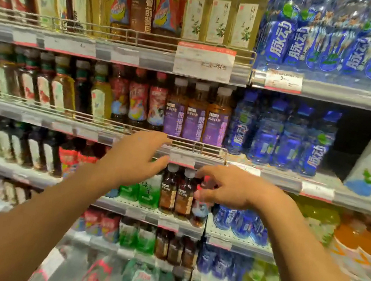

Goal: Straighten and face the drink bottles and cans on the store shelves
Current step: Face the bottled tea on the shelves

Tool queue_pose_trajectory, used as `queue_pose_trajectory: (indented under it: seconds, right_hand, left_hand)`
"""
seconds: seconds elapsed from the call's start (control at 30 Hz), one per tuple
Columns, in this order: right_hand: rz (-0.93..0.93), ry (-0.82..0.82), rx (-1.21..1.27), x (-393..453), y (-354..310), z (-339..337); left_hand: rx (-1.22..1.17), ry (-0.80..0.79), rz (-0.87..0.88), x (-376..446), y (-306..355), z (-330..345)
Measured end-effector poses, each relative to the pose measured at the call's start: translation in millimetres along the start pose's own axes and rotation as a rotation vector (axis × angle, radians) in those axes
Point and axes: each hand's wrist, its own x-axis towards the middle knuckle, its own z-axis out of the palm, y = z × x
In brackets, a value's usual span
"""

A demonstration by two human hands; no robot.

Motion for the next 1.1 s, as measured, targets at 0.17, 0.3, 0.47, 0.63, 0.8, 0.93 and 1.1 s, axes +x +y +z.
queue_pose_trajectory:
  seconds: [0.17, 0.3, 0.47, 0.63, 0.8, 0.93, 1.1]
  right_hand:
    - [0.054, -0.054, 0.133, 13, 8, 77]
    - [0.27, 0.136, 0.318, 37, 34, 137]
    - [0.449, 0.428, 0.486, 90, 65, 155]
    - [0.558, 0.373, 0.457, 126, 65, 152]
    - [0.651, 0.459, 0.458, 145, 59, 170]
    - [0.679, 0.571, 0.502, 151, 58, 177]
    - [0.751, 0.629, 0.6, 149, 45, 185]
  left_hand:
    - [0.06, -0.335, -0.15, -58, -32, 30]
    - [0.071, -0.378, -0.175, -80, -63, 44]
    - [0.071, -0.362, -0.115, -69, -105, 45]
    - [0.266, -0.44, -0.048, -24, -152, 52]
    - [0.33, -0.446, -0.018, 11, -201, 73]
    - [0.284, -0.417, 0.013, 20, -231, 93]
    - [0.223, -0.426, 0.066, 20, -251, 112]
